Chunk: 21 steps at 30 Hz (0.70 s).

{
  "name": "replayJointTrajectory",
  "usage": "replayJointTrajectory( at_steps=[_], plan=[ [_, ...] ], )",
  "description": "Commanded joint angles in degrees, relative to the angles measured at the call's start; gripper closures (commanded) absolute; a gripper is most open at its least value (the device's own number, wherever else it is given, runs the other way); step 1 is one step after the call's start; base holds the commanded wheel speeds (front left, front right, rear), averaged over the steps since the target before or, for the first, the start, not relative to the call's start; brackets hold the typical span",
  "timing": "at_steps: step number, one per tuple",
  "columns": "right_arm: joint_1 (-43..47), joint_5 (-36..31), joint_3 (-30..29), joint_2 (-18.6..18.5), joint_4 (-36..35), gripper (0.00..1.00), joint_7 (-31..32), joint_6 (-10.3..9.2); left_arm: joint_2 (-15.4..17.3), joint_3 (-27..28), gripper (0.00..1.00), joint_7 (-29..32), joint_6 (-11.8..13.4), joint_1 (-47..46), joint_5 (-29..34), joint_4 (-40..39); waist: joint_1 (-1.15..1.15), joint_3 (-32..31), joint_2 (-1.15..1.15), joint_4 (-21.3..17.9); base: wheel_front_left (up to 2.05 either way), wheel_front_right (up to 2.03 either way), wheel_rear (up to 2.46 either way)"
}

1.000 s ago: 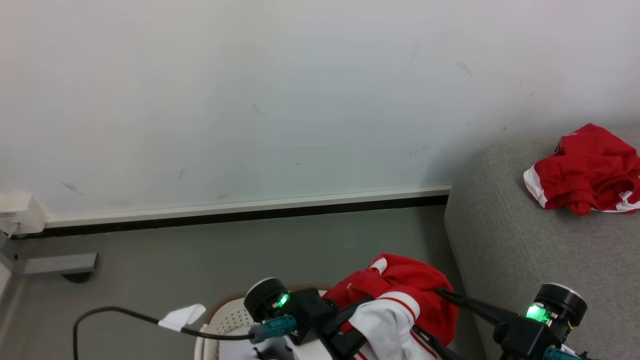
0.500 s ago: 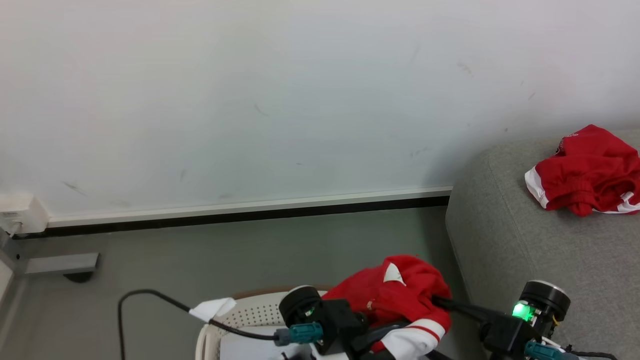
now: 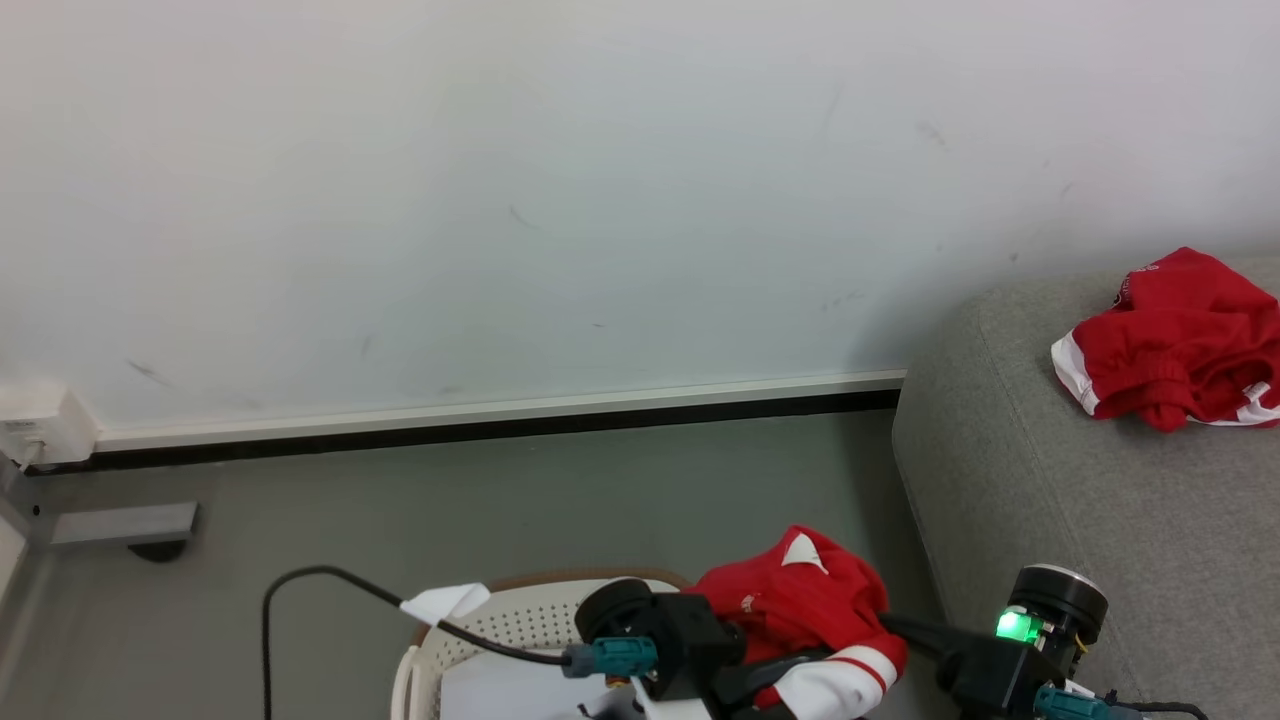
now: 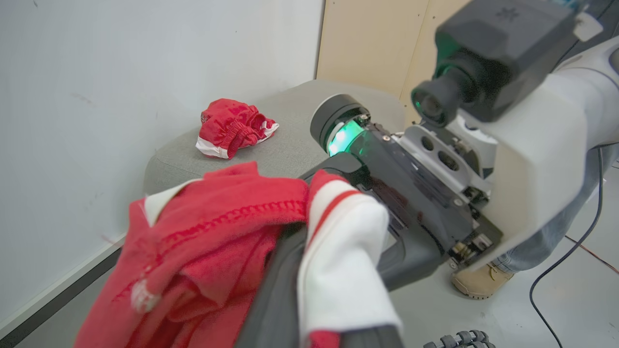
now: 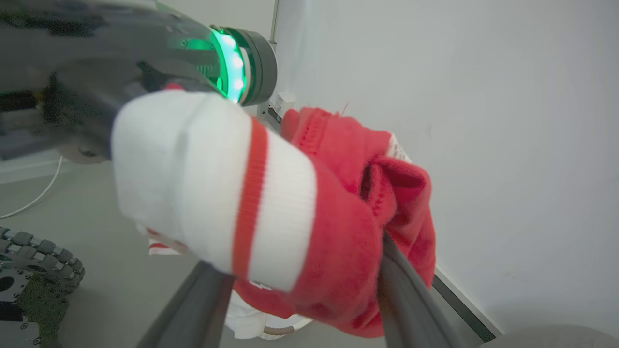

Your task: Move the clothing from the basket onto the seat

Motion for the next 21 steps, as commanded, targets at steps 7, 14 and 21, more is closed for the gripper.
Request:
replayJointTrajectory(
  at_steps=[7,14,21],
  plan=[
    [-0.64,2.51,-0.59,0.38,1.69,1.00,-2.04,-0.14,-0.49,-0.76,1.00,-1.52,0.02,-1.49,-1.79,0.82,-0.01,-0.03,0.00,0.15,0.00,0.00,0.00],
    [1.05,4.25,-1.49,-0.71,2.87,1.00,-2.58,-0.14,0.47,0.27,0.00,-2.94,0.74,-0.99,-0.68,1.77,-0.01,-0.20,0.00,0.14,0.00,0.00,0.00],
    [2.82,5.03,-4.16,-1.43,3.75,1.00,-3.71,-0.14,0.77,0.94,0.00,-3.75,2.06,-0.27,1.01,2.69,-0.01,0.02,0.00,-0.86,0.00,0.00,0.00]
  ],
)
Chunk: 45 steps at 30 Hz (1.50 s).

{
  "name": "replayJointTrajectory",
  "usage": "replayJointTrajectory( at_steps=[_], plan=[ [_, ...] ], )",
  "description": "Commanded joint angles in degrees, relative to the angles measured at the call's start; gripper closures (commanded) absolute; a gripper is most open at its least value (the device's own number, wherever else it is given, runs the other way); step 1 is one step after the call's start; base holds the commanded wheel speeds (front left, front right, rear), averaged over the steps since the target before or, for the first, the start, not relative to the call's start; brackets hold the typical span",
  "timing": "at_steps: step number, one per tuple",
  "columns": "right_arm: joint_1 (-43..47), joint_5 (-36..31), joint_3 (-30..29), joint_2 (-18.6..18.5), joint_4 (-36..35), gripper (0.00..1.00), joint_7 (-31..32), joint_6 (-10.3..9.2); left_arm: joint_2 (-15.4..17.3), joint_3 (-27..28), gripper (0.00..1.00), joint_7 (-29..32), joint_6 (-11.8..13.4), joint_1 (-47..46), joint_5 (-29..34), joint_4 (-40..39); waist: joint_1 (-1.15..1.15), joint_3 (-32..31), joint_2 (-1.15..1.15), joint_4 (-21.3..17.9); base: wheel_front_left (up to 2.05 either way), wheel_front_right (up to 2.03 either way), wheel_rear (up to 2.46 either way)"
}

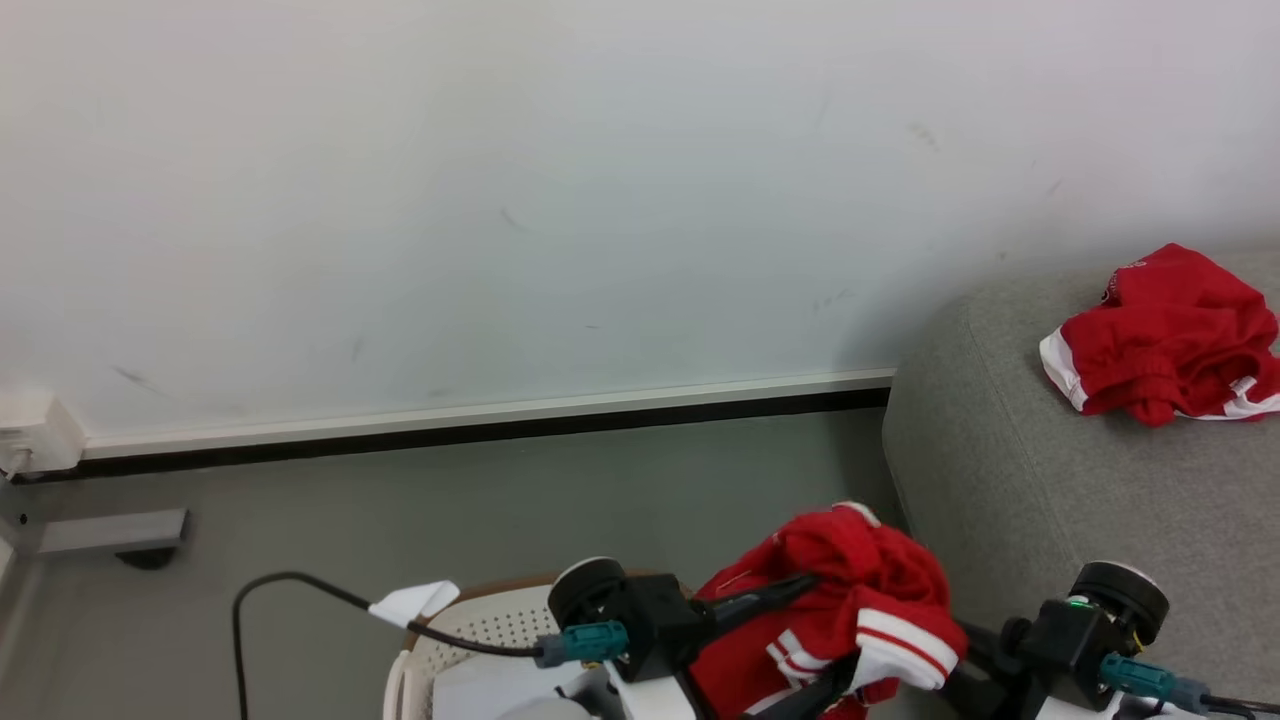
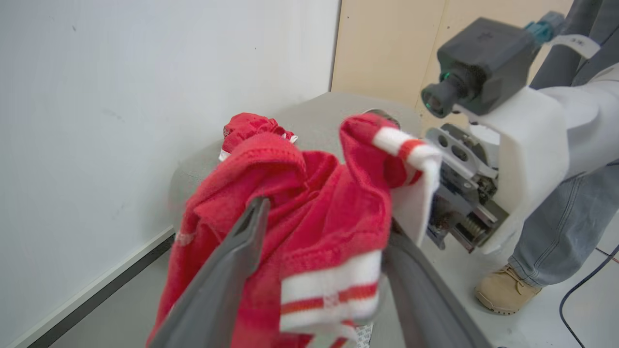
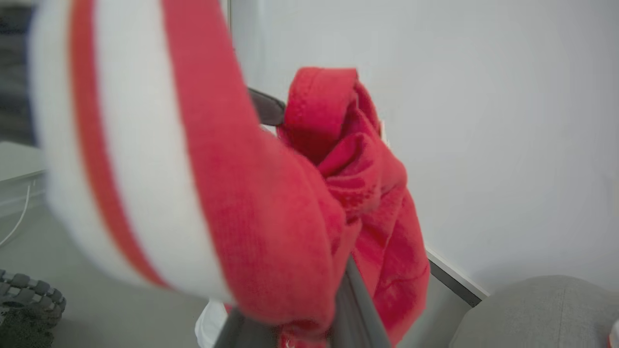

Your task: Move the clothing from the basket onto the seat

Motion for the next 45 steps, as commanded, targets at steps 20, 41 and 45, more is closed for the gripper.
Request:
replayJointTrajectory(
  at_steps=[20,41,45],
  plan=[
    [6.53,-1.70,-14.51,-4.77,-0.98,1.00,-1.52,-0.14,-1.61,6.87,0.00,-0.98,0.67,4.82,4.27,3.51,0.00,1.63,0.00,-13.80,0.00,0.00,0.00],
    [5.25,-4.17,-27.63,-4.35,-1.01,1.00,-2.08,-0.15,-5.67,11.04,0.00,-0.64,-1.62,-0.93,8.01,8.50,0.00,12.43,0.00,-13.96,0.00,0.00,0.00],
    [1.88,-6.31,-32.61,-2.94,2.45,1.00,-3.17,-0.15,-6.17,11.65,0.00,-0.19,-1.72,-5.36,8.61,9.87,0.00,18.01,0.00,-12.91,0.00,0.00,0.00]
  ],
)
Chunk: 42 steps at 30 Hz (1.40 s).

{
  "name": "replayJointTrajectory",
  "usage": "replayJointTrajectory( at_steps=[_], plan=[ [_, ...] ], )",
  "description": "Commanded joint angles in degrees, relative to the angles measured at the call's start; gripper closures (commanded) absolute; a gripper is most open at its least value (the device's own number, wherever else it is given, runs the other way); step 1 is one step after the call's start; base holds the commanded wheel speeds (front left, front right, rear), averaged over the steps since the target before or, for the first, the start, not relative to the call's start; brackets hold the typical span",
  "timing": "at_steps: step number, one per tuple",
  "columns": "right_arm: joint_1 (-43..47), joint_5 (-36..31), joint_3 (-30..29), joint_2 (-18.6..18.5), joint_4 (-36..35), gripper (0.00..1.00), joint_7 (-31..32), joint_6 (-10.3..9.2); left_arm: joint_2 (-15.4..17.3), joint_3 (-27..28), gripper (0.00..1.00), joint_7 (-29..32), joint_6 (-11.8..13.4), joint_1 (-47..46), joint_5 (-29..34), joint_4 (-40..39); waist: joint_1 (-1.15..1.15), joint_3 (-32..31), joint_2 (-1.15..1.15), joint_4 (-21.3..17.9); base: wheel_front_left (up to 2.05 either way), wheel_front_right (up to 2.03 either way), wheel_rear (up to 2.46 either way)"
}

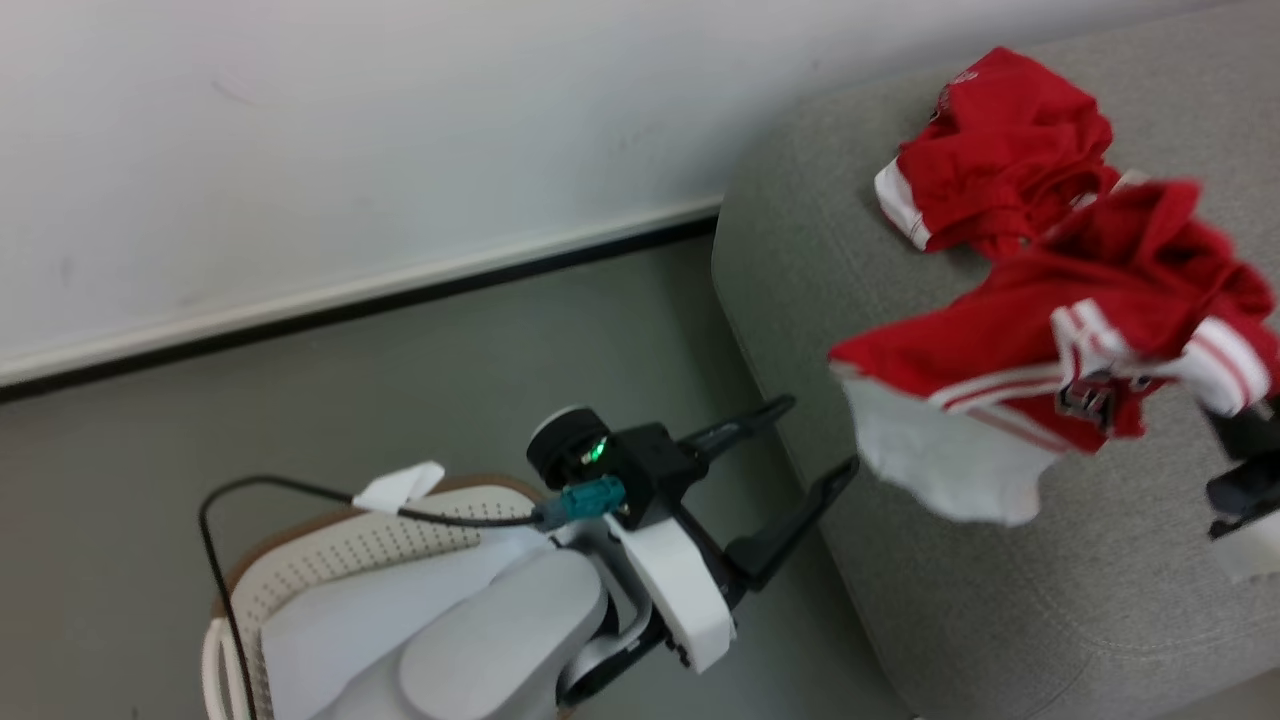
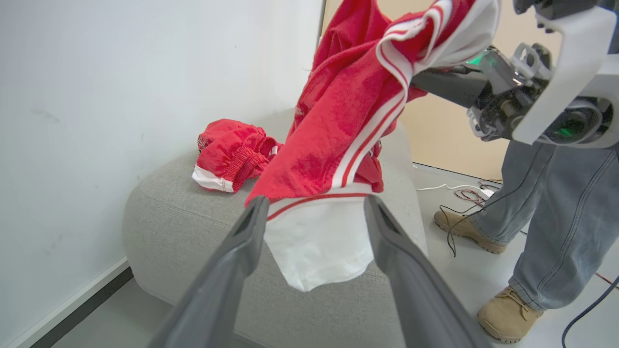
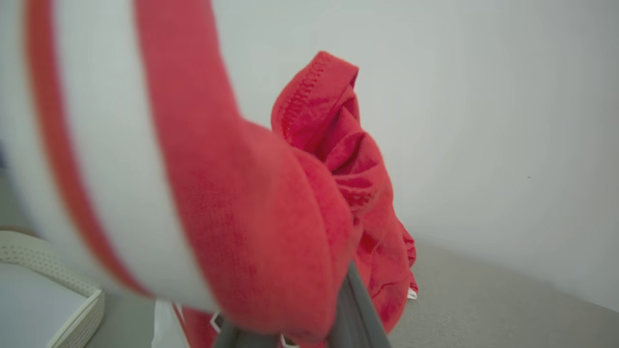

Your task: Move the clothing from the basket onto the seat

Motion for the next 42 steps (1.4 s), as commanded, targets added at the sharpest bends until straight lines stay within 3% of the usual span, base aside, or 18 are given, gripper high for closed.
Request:
replayJointTrajectory(
  at_steps=[1,7,16,21,24,30,31,32,33,34,42],
  plan=[
    [-1.36,-0.38,-0.72,0.59,0.35,1.00,-0.48,-0.14,-0.02,0.21,0.00,0.13,-0.19,-1.15,0.61,0.27,0.00,6.70,0.00,1.93,0.00,0.00,0.00],
    [-11.07,-2.12,-12.91,2.77,8.13,1.00,-1.39,-0.14,-0.96,1.42,0.00,0.53,-0.08,-7.83,1.81,1.50,0.00,16.94,0.00,5.19,0.00,0.00,0.00],
    [-29.22,0.18,-25.48,-5.47,22.76,1.00,-1.38,-0.14,-1.13,2.11,0.00,-0.10,1.76,-9.34,3.00,0.99,0.00,25.23,0.00,10.93,0.00,0.00,0.00],
    [-36.97,-1.83,-27.74,-8.84,34.11,1.00,-0.22,-0.14,-1.35,2.10,0.00,-0.35,3.24,-7.78,3.70,-0.49,0.00,28.03,0.00,14.29,0.00,0.00,0.00],
    [-40.05,-2.91,-29.67,-7.96,41.69,1.00,-0.42,-0.14,-1.25,2.50,0.00,-0.43,4.70,-7.08,3.88,-1.89,0.00,29.74,0.00,15.99,0.00,0.00,0.00],
    [-40.33,-6.87,-31.46,-2.17,53.89,1.00,-1.39,-0.14,0.04,3.80,0.00,-0.67,6.96,-4.62,3.29,-3.84,0.00,30.77,0.00,17.38,0.00,0.00,0.00],
    [-40.12,-7.29,-31.42,-1.04,55.01,0.95,-1.44,-0.14,0.25,3.97,0.00,-0.70,7.13,-4.10,3.14,-3.97,0.00,30.52,0.00,17.21,0.00,0.00,0.00],
    [-40.08,-7.42,-31.51,-0.09,55.67,0.82,-1.51,-0.14,0.32,4.09,0.00,-0.72,7.30,-3.64,2.91,-4.16,0.00,30.17,0.00,16.99,0.00,0.00,0.00],
    [-39.78,-7.91,-31.33,0.66,56.17,0.53,-1.53,-0.14,0.50,4.17,0.00,-0.75,7.44,-3.11,2.83,-4.35,0.00,29.78,0.00,16.82,0.00,0.00,0.00],
    [-39.35,-8.22,-31.05,1.46,56.31,0.00,-1.41,-0.14,0.79,4.32,0.00,-0.77,7.60,-2.53,2.77,-4.36,0.00,29.27,0.00,16.63,0.00,0.00,0.00],
    [-30.72,-10.73,-30.73,4.13,49.77,0.00,-1.41,-0.14,0.46,8.18,0.00,-0.79,7.60,1.25,1.88,-4.00,0.00,21.71,0.00,15.31,0.00,0.00,0.00]
  ],
)
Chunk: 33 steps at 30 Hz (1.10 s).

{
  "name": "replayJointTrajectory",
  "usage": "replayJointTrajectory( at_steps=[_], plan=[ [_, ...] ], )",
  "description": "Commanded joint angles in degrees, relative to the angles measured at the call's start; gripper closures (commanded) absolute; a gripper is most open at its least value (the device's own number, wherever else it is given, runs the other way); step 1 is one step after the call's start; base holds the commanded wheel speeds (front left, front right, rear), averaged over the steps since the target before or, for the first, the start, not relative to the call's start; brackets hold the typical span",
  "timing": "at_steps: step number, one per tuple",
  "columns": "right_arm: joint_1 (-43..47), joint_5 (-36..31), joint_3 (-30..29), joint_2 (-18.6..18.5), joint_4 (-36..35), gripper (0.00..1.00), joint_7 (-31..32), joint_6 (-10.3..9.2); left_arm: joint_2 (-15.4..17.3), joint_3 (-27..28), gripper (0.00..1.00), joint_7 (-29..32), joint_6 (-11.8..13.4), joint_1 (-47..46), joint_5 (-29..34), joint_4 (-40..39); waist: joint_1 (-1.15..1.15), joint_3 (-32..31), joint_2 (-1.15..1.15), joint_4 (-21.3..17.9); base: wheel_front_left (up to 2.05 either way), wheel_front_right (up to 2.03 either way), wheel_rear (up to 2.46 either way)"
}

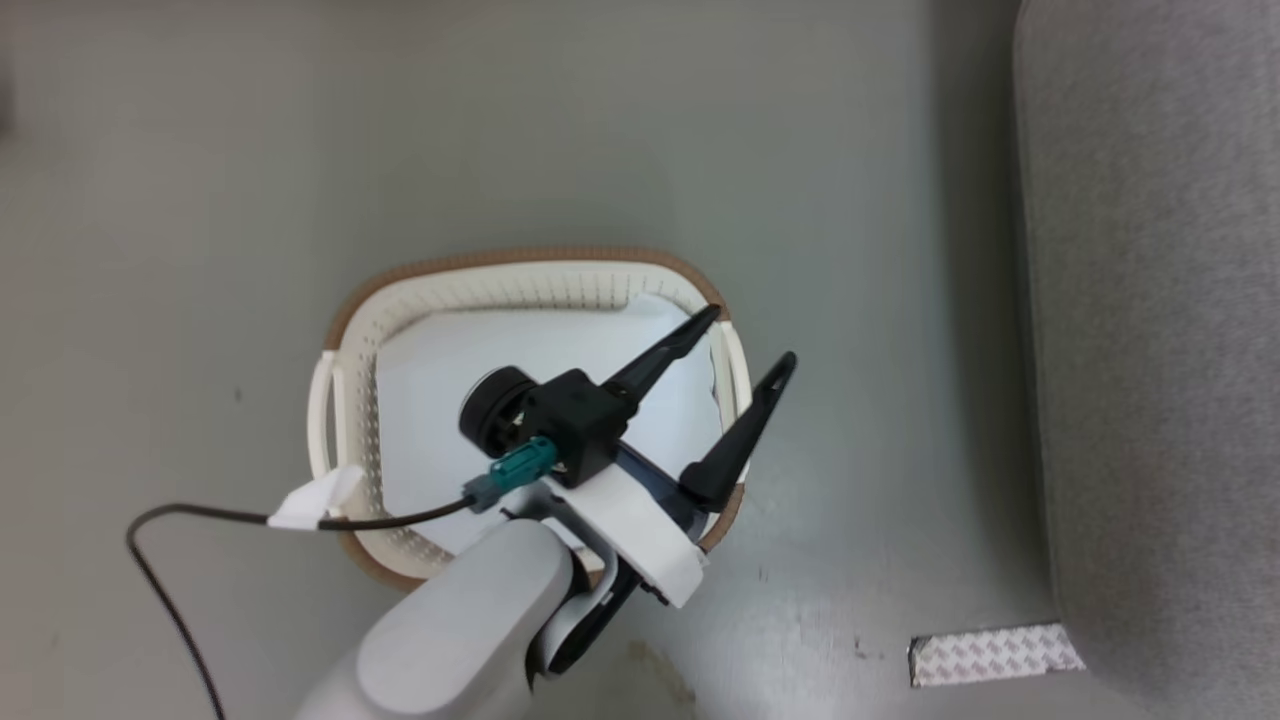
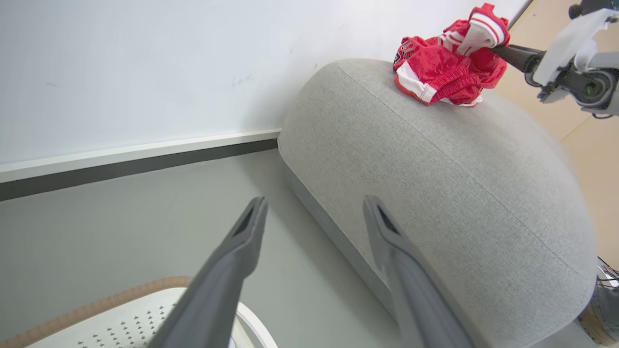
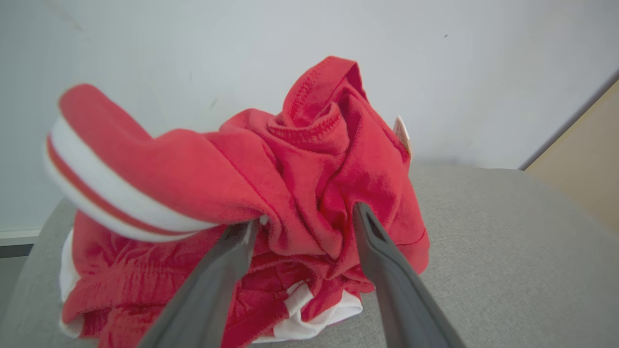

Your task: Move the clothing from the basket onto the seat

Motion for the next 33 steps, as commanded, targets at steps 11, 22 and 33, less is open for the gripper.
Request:
replayJointTrajectory(
  at_steps=[11,22,33],
  plan=[
    [29.55,-5.15,-4.64,9.57,-27.18,0.00,-0.06,-0.14,0.41,14.74,0.00,-0.08,0.67,15.93,3.39,-0.36,0.00,-19.96,0.00,-0.03,0.00,0.00,0.00],
    [54.42,-11.40,-3.96,24.05,-47.24,0.00,-0.05,-0.14,-0.89,29.65,0.00,-0.09,-0.12,35.25,8.75,-1.17,0.00,-33.65,0.00,3.81,0.00,0.00,0.00],
    [64.99,-13.04,-3.93,32.86,-50.05,0.00,-0.05,-0.14,-4.03,41.32,0.00,-0.09,-3.62,45.67,13.41,-1.39,0.00,-39.40,0.00,4.50,0.00,0.00,0.00]
  ],
)
